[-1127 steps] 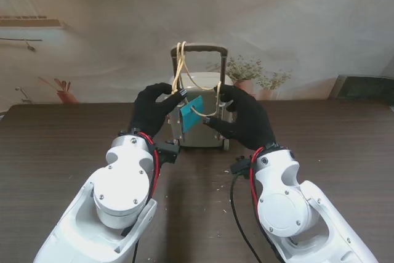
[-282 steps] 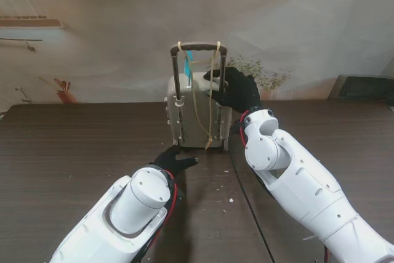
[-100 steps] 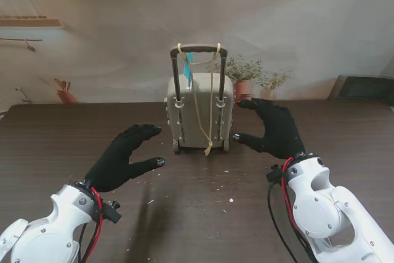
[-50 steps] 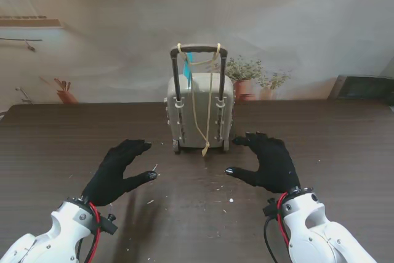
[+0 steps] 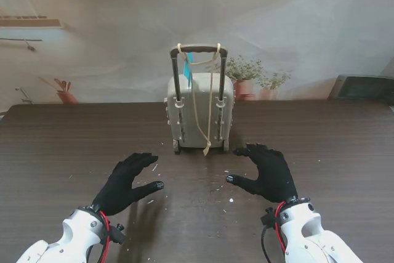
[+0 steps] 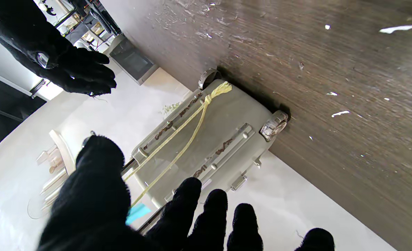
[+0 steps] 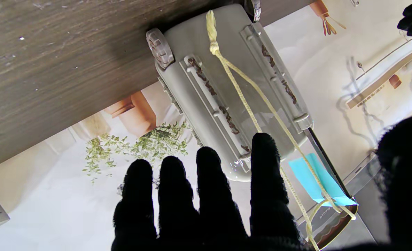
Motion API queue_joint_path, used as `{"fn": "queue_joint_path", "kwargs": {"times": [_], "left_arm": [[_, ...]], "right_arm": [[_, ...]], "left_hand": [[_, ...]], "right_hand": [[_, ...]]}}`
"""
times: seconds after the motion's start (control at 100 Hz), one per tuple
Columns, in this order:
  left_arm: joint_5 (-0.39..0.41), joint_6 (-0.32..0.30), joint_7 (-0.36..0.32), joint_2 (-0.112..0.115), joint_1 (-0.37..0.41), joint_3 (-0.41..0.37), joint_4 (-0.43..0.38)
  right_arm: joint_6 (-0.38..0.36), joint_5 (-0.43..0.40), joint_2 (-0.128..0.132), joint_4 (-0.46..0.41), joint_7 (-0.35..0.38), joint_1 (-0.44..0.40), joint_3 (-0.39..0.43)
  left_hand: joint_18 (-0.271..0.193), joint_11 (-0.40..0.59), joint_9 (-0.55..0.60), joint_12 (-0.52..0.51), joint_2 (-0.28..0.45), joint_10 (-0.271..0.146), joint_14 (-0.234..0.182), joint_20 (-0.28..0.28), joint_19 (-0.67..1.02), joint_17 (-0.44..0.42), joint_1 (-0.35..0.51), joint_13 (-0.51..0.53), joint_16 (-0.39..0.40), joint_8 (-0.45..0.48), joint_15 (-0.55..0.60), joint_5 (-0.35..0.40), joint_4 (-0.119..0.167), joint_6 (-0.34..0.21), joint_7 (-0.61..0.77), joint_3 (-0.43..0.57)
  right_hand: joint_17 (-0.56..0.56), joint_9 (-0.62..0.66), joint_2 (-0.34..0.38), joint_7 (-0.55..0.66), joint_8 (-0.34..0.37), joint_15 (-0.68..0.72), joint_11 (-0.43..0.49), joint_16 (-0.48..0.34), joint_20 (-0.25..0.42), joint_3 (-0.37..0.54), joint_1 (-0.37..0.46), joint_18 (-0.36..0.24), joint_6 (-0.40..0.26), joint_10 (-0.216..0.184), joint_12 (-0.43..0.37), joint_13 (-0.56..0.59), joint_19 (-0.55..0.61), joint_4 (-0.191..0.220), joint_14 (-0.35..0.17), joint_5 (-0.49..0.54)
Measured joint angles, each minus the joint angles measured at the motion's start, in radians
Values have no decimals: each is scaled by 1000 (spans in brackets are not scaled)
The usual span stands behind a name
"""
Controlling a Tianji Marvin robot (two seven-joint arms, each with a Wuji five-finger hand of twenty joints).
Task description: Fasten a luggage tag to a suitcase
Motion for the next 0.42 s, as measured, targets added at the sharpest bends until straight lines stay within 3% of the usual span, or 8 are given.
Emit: {"fn": "queue_joint_path", "kwargs": {"times": [0.42], "left_arm": [[14, 3, -1, 1, 7, 9, -5]], "right_arm": [[-11, 2, -1, 0, -6, 0, 2]], "left_hand": [[0, 1, -2, 0, 0, 0, 0, -14, 0, 0, 0, 0, 0, 0, 0, 0, 0, 0, 9, 0]], "right_hand": [[0, 0, 2, 0, 1, 0, 0, 0, 0, 2, 8, 0, 0, 0, 0, 0, 0, 2, 0, 0]]}}
